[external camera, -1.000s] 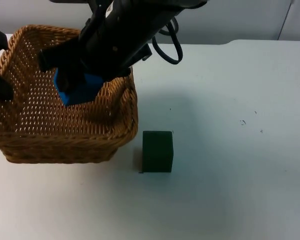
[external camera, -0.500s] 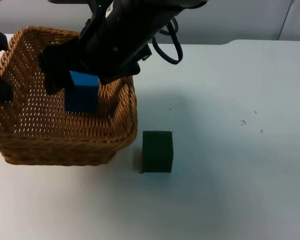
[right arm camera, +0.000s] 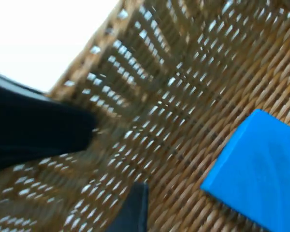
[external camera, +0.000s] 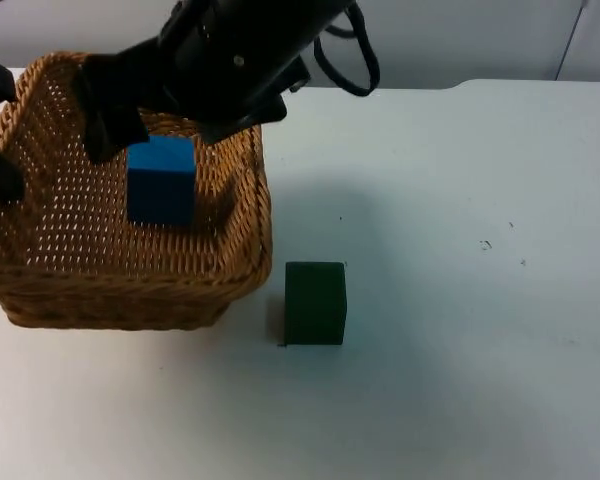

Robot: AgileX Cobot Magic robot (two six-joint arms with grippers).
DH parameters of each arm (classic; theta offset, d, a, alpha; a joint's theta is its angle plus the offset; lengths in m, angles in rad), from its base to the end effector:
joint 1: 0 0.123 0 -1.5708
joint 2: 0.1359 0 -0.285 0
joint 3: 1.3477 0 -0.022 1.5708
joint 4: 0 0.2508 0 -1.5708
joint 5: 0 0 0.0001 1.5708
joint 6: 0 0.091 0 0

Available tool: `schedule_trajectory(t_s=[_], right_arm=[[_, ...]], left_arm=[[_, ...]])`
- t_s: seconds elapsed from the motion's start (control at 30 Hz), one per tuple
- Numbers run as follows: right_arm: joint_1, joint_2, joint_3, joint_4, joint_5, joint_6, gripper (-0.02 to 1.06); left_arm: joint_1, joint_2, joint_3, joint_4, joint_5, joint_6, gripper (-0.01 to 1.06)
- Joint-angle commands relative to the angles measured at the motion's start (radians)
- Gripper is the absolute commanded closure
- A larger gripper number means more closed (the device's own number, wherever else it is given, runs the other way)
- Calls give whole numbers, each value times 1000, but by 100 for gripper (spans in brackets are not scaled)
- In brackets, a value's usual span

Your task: Pick up the basket with the left hand and place the blue cube into the basket with the right hand.

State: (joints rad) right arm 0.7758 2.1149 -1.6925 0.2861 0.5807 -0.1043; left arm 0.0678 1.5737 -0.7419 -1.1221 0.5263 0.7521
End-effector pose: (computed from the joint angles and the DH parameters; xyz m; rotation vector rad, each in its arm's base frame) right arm 0.3323 0.3457 0.2126 -0.8649 2.3936 0.5705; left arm 0.2853 -0.0220 0.1836 -0.2998 2.5280 -0.6948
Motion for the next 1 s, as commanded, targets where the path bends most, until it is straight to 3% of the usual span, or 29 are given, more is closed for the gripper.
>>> schedule_trajectory(t_s=[0.0,0.37,0.53,0.63,0.83,0.97], right_arm=[[4,-63,-11,-17,34,-8,17],[4,-209,-11,-27,116,-36,22],[4,-248,-11,-53,158,-38,22],[4,-261,2,-72,199,-38,22],[4,-300,92,-82,182,-38,22],[4,-339,170,-82,146,-38,22]], left_arm=[[0,-2,1,-27,-30,-1,105],[0,54,-1,-28,-106,48,105],[0,127,-1,-77,-125,119,105],[0,178,-1,-172,-125,240,105],[0,240,-10,-269,-121,364,105],[0,264,-28,-266,-107,366,105]])
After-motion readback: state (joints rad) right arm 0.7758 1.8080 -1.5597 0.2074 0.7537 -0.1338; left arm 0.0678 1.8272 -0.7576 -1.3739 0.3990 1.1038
